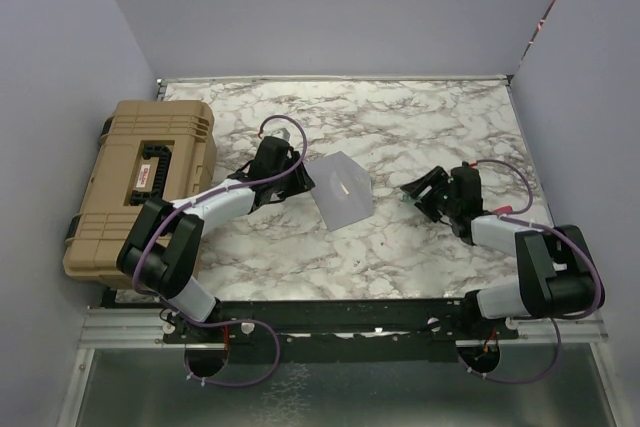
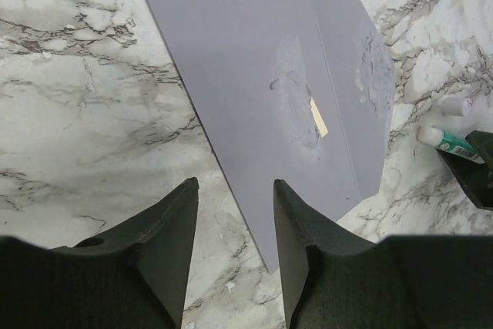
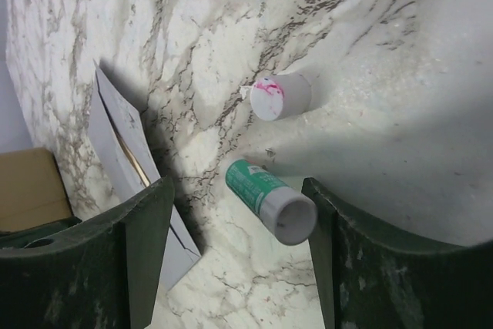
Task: Place the letter into the envelope and seal it
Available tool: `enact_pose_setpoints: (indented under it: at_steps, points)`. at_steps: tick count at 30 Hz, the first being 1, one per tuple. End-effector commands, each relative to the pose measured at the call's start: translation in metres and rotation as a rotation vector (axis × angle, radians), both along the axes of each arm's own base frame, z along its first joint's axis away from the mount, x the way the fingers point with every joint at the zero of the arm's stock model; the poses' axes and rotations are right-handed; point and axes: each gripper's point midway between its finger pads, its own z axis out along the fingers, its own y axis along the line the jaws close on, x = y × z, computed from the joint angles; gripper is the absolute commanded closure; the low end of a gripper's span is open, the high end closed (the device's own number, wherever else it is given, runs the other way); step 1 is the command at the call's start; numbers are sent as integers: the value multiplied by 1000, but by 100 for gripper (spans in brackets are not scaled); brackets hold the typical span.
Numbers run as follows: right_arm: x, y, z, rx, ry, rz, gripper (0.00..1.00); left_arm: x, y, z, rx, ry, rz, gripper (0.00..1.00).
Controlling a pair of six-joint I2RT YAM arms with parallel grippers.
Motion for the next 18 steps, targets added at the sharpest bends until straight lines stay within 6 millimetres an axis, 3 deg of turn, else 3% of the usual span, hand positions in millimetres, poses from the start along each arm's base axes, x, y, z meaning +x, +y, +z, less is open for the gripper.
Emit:
enact_pose_setpoints:
  at_steps: [1,6,12,15,18]
  points:
    - [-13,-24,-11,-76,89,-105,28,5,4,15,5,-40,28,54]
    - [-25,-48,-8,-177,165,-200,28,13,0,28,-6,-73,27,54]
    - [-34,-72,-3,-307,196,-245,28,13,0,23,-4,-58,29,54]
    - [-24,-61,12,-298,127,-159,31,11,-4,21,-21,-40,22,54]
    - [-13,-42,28,-269,71,-45,48,8,-17,20,-93,-33,-23,59]
